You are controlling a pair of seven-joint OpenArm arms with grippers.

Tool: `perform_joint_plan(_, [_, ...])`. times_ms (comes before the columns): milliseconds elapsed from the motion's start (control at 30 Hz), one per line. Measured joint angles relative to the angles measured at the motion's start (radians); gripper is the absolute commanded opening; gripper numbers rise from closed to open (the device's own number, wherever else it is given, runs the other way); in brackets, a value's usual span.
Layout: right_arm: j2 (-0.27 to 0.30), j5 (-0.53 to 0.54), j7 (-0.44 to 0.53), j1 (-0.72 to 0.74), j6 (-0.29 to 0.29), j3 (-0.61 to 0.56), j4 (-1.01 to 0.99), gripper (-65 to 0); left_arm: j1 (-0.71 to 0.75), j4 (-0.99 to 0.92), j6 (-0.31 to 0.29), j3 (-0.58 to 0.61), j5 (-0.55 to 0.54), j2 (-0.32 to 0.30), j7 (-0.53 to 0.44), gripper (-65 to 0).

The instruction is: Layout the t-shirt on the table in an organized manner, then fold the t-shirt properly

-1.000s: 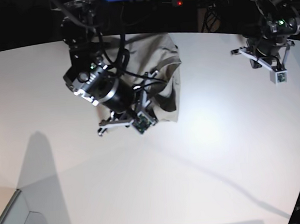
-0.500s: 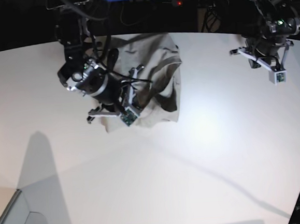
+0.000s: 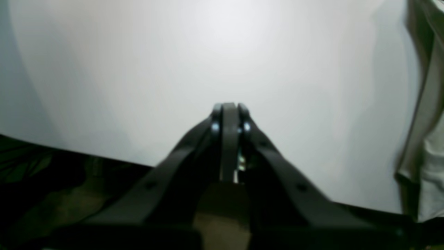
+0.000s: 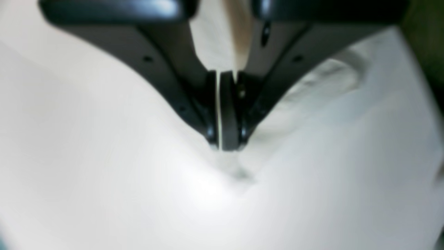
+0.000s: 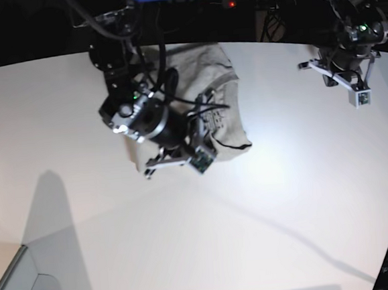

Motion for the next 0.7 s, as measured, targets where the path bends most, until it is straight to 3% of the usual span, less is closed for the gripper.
perform_joint_plan(167, [0.018, -0.006, -0.003, -0.027, 0.000, 0.126, 0.045, -65.0, -0.003, 0.000, 0.000, 0.000, -0.003, 0.002, 0.000, -65.0])
perform_joint_plan(333, [0.098, -0.002, -0.006, -0.146, 0.001, 0.141, 0.089, -65.0, -0.003, 0.000, 0.000, 0.000, -0.007, 0.002, 0.000, -65.0])
perform_joint_plan(500, [0.122, -0.001, -0.002, -0.211, 0.000, 0.169, 0.090, -65.0, -0.001, 0.003, 0.000, 0.000, -0.146, -0.003, -0.001, -64.6])
perform_joint_plan(567, [0.120, -0.002, -0.003, -0.224, 0.000, 0.203, 0.082, -65.0, 0.000, 0.014, 0.000, 0.000, -0.190, -0.003, 0.005, -61.0])
perform_joint_plan(700, [0.122, -0.007, -0.015, -0.212, 0.000, 0.208, 0.003, -65.0, -0.001, 0.078, 0.000, 0.000, -0.267, -0.003, 0.130, -46.4])
